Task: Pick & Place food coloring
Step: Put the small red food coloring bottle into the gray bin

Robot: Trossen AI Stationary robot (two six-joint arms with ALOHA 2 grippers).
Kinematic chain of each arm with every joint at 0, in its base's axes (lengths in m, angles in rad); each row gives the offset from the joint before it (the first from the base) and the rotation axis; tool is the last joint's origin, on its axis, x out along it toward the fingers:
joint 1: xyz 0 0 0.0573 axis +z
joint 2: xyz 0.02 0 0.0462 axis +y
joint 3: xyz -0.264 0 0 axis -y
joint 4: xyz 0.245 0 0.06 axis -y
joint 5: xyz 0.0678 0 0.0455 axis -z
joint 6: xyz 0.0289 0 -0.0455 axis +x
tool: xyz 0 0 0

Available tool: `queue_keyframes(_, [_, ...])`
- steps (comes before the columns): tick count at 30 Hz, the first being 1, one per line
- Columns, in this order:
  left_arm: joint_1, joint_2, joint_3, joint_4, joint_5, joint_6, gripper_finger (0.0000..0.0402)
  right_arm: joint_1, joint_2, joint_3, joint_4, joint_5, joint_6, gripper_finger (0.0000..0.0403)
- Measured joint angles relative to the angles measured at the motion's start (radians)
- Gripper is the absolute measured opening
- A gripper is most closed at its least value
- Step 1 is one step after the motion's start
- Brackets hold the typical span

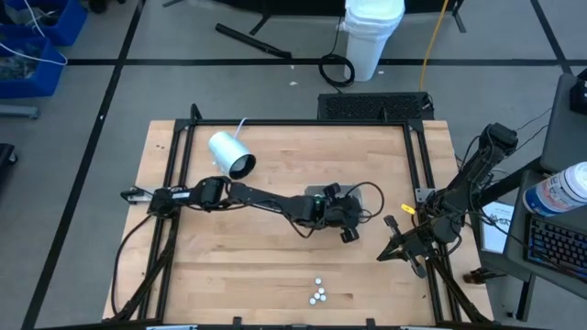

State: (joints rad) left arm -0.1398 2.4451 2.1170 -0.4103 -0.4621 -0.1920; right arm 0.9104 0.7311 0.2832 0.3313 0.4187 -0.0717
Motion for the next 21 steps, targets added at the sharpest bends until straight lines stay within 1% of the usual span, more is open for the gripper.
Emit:
queue_keyframes(5, [0.018, 0.0, 0.027, -0.019, 0.125, 0.197, 0.0073, 0.0, 0.0, 0.0, 0.0, 0.0, 0.0, 0.0])
queue_keyframes(8, [0.036, 0.0, 0.045, -0.063, 0.205, 0.292, 0.0074, 0.0, 0.0, 0.0, 0.0, 0.0, 0.0, 0.0])
queue_keyframes(11, [0.058, 0.0, 0.069, -0.125, 0.253, 0.35, 0.0074, 0.0, 0.0, 0.0, 0.0, 0.0, 0.0, 0.0])
queue_keyframes(15, [0.08, -0.001, 0.075, -0.157, 0.321, 0.492, 0.0074, 0.0, 0.0, 0.0, -0.017, 0.0, 0.0, 0.0])
queue_keyframes(21, [0.098, 0.0, 0.074, -0.19, 0.363, 0.627, 0.0074, 0.0, 0.0, -0.023, -0.015, 0.0, -0.001, 0.0])
